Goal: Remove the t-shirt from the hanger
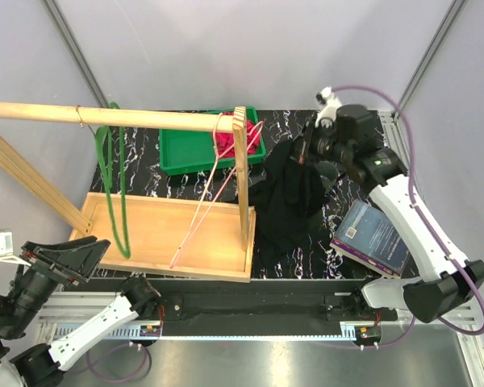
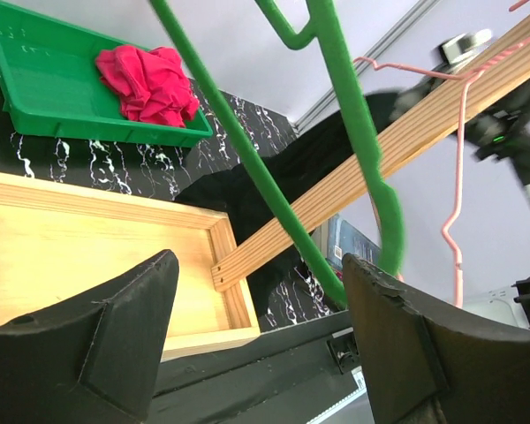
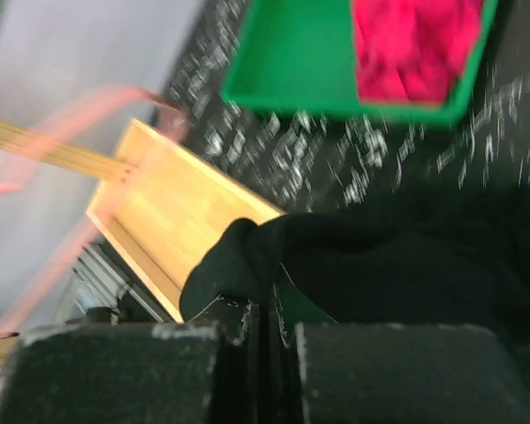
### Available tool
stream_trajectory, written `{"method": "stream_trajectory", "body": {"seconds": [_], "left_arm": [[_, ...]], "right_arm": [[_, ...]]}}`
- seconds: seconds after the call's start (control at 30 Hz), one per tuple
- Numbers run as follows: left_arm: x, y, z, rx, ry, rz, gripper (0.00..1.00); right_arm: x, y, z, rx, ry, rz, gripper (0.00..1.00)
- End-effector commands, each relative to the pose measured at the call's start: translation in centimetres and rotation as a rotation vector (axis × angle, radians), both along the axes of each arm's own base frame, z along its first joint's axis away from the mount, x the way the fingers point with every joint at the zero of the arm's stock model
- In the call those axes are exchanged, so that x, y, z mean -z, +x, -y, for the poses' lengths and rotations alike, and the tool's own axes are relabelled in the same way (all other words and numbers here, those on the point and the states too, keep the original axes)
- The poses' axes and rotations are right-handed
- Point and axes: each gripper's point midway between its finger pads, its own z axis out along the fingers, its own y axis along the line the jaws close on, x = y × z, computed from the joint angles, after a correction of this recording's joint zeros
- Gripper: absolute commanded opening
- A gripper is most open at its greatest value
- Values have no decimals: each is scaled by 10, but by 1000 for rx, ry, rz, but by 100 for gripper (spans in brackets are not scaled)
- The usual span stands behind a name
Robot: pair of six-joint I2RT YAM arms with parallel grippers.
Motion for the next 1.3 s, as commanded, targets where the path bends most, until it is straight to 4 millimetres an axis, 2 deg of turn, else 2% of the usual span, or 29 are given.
{"method": "stream_trajectory", "body": {"seconds": [0.0,0.07,0.1,0.17,0.2,0.23,0.27,0.3,0.33,0.37,0.5,0.63,0.73,0.87,1.03,1.17,1.27], "left_arm": [[-2,2,5,11,-30,5,79],[0,1,5,12,-42,1,79],[3,2,6,12,-40,-6,79],[4,2,6,10,-46,-7,79],[6,3,7,13,-44,-13,79],[7,3,7,14,-46,-17,79],[8,3,8,15,-44,-19,79],[8,3,9,18,-44,-22,79],[10,4,11,21,-41,-29,79],[11,4,12,23,-40,-32,79],[16,6,15,25,-39,-46,79],[19,8,19,26,-32,-60,79],[21,10,22,34,-29,-72,79],[24,9,25,45,-30,-83,79],[42,15,30,31,-41,-127,79],[55,19,34,22,-45,-156,79],[66,22,39,20,-49,-189,79]], "right_arm": [[62,2,6,40,-49,-93,2],[99,4,10,72,-87,-176,6],[128,2,13,86,-119,-239,10],[159,-1,12,84,-141,-320,17],[177,-5,13,81,-155,-366,31],[188,-7,13,83,-166,-392,40],[199,-8,15,90,-180,-418,54],[214,-11,20,113,-208,-444,80],[220,-12,24,128,-221,-455,95],[226,-13,27,135,-237,-460,100],[253,-18,36,172,-281,-503,100],[279,-19,24,169,-212,-571,100],[296,-21,21,203,-200,-601,100],[318,-31,22,261,-261,-608,100],[360,-49,32,422,-418,-676,100],[378,-59,32,450,-504,-701,100],[384,-61,36,485,-491,-687,84]]}}
